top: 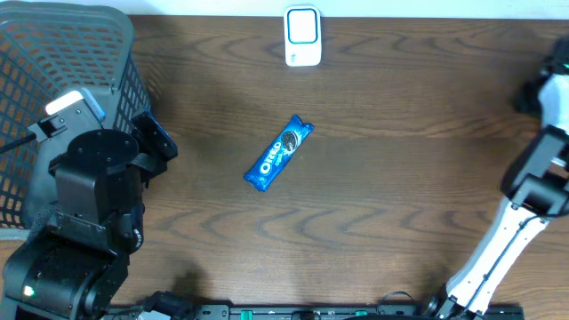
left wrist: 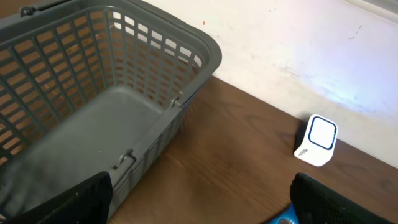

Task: Scan the item barcode
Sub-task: 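Carry the tissue pack to the right edge and release it, then reach the right gripper to the blue Oreo pack and grasp its end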

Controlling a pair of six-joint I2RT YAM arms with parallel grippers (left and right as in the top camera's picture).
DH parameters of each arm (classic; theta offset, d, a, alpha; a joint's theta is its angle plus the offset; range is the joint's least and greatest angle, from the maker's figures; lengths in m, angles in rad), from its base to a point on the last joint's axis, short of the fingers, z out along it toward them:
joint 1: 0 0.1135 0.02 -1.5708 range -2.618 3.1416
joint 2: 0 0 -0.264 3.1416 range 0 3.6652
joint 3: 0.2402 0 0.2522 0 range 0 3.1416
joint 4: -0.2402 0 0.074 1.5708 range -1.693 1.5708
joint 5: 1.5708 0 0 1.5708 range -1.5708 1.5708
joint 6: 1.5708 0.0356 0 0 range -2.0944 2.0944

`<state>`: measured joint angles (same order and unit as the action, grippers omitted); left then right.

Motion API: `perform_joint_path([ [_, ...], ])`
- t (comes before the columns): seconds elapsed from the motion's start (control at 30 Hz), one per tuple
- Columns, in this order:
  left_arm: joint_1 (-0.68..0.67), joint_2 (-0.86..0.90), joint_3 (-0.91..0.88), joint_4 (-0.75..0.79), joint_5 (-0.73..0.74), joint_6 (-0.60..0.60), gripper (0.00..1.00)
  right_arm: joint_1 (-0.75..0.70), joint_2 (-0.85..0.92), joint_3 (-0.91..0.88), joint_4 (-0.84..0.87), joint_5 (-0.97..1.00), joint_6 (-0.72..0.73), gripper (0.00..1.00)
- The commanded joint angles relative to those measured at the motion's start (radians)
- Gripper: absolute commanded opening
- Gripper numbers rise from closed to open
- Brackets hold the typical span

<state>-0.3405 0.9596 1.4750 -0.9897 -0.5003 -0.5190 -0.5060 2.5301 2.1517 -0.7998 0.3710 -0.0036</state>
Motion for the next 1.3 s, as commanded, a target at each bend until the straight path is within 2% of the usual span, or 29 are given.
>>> perform_joint_path([
  [0.0,0.005,0.000,0.003,-0.002,-0.013,0.014,0.91,-0.088,-0.026,-0.016,-0.061,0.081,0.010,0.99],
  [0.1,0.005,0.000,0.003,-0.002,-0.013,0.014,0.91,-0.090,-0.094,-0.010,-0.083,0.005,-0.010,0.99],
  [0.27,0.005,0.000,0.003,-0.002,-0.013,0.014,0.92,-0.041,-0.280,-0.010,-0.037,-0.336,-0.013,0.99],
  [0.33,0.005,0.000,0.003,-0.002,-0.013,0.014,0.91,-0.006,-0.344,-0.010,-0.010,-0.414,-0.011,0.99],
  [0.43,0.005,0.000,0.003,-0.002,-0.013,0.014,0.91,0.075,-0.429,-0.010,-0.008,-0.429,0.007,0.99],
  [0.53,0.005,0.000,0.003,-0.002,-0.013,0.014,0.91,0.176,-0.480,-0.010,-0.082,-0.446,0.028,0.99],
  [0.83,0.005,0.000,0.003,-0.002,-0.013,0.014,0.92,0.568,-0.449,-0.014,-0.401,-0.614,0.076,0.99],
  [1.07,0.005,0.000,0.003,-0.002,-0.013,0.014,0.91,0.843,-0.402,-0.014,-0.524,-0.634,0.076,0.99],
  [1.13,0.005,0.000,0.003,-0.002,-0.013,0.014,0.91,0.904,-0.388,-0.015,-0.545,-0.638,0.156,0.99],
  [1.27,0.005,0.000,0.003,-0.002,-0.013,0.014,0.91,1.015,-0.351,-0.016,-0.544,-0.635,0.492,0.99],
])
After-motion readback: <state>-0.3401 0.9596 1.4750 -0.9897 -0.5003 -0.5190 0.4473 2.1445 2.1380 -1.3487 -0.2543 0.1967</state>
